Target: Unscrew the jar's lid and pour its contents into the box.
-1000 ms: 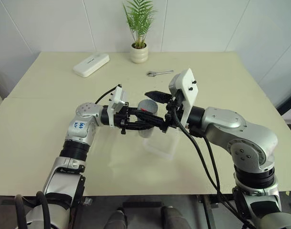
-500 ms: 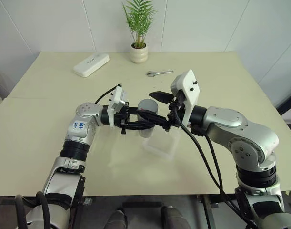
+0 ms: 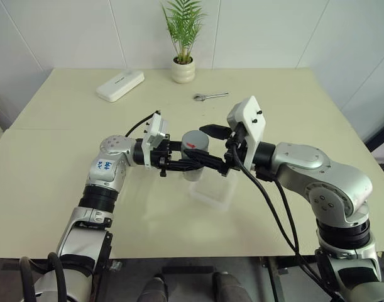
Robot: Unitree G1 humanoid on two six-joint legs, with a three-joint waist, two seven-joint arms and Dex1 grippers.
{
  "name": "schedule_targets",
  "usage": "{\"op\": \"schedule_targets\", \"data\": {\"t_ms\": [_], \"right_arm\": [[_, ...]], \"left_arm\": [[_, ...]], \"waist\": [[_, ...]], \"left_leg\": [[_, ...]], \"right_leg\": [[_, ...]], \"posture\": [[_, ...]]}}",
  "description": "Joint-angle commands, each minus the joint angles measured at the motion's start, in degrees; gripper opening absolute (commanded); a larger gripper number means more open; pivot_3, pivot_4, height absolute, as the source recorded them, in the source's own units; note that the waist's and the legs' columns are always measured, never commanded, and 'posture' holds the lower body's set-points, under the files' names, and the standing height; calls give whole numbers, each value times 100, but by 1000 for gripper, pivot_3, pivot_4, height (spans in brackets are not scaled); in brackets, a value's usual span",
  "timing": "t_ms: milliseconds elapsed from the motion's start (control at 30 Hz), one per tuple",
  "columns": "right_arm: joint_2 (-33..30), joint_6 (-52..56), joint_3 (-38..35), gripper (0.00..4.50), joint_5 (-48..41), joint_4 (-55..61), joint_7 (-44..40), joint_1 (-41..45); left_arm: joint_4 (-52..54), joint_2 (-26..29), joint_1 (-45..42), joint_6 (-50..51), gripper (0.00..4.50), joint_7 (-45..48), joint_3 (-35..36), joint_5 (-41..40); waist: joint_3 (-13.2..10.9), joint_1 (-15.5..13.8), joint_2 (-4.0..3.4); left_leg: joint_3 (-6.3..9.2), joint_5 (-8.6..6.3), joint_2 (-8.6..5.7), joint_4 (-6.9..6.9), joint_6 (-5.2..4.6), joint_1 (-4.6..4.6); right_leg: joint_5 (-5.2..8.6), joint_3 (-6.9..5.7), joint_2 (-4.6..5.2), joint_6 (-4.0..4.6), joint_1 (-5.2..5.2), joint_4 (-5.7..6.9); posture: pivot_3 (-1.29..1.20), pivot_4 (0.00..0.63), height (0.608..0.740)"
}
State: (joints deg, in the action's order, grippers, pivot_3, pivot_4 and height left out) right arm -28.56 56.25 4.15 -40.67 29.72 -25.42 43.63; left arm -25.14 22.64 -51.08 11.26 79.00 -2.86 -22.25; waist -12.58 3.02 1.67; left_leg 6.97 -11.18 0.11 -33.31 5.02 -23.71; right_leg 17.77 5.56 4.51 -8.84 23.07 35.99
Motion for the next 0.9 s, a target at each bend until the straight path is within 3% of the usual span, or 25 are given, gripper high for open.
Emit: {"op": "schedule_targets", "data": {"t_ms": [33,400,567,900], "right_arm": [[-77,-78,-204,3795,-22,226,-49,32],[-102,-105,-253,3795,-74,241,-90,48],[-90,-131,-264,2616,-115,267,-117,51],[-50,-197,-373,2616,-149,247,-81,177]], "left_arm": [[203,39,-23,-29,1979,8,39,-42],[145,30,-37,-70,1979,9,34,-22],[145,31,-33,-66,1979,5,31,-22],[169,47,5,-16,1979,62,-24,-14]], "waist": [[0,0,0],[0,0,0],[0,0,0],[0,0,0]], "left_leg": [[0,0,0,0,0,0],[0,0,0,0,0,0],[0,0,0,0,0,0],[0,0,0,0,0,0]], "right_leg": [[0,0,0,0,0,0],[0,0,0,0,0,0],[0,0,0,0,0,0],[0,0,0,0,0,0]], "posture": [[0,150,740],[0,150,740],[0,150,740],[0,150,740]]}}
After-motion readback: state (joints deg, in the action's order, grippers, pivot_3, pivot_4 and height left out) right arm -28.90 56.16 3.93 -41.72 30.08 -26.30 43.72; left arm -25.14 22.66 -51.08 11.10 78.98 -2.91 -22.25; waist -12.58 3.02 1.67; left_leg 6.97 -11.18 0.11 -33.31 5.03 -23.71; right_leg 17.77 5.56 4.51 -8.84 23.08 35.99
